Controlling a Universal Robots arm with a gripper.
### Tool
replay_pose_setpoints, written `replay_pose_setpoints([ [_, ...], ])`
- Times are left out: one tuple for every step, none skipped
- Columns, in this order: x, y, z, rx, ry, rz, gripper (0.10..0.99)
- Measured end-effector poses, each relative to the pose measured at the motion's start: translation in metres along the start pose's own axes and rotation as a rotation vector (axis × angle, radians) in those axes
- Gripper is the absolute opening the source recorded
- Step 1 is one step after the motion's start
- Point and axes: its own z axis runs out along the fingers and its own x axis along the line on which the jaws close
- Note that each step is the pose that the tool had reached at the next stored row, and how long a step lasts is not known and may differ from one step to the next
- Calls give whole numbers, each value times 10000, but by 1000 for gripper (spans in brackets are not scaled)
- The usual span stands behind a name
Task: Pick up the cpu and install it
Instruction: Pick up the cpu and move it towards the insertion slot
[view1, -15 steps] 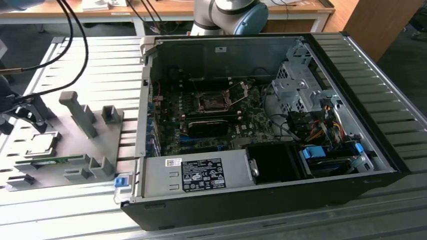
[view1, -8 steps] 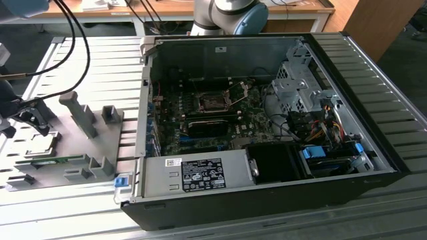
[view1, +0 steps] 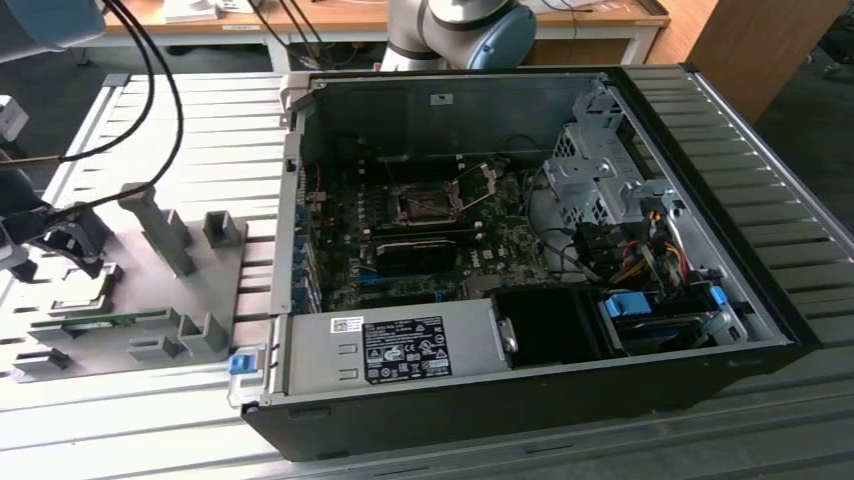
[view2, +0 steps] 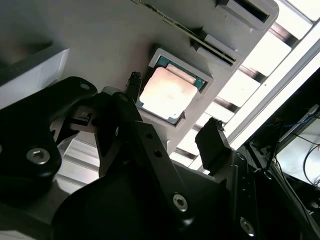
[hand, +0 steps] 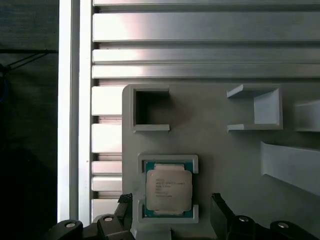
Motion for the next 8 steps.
replay_pose_setpoints([
  [0, 0, 15, 0, 0, 0, 718],
  [-1, -1, 30, 0, -1, 0, 718],
  [-1, -2, 46, -1, 0, 0, 718],
  [-1, -2, 61, -1, 2, 0, 718],
  [-1, -2, 75, 0, 5, 0, 718],
  [-1, -3, 89, 0, 8, 3, 718],
  [-1, -3, 101, 0, 9, 7, 718],
  [-1, -3, 114, 0, 10, 9, 718],
])
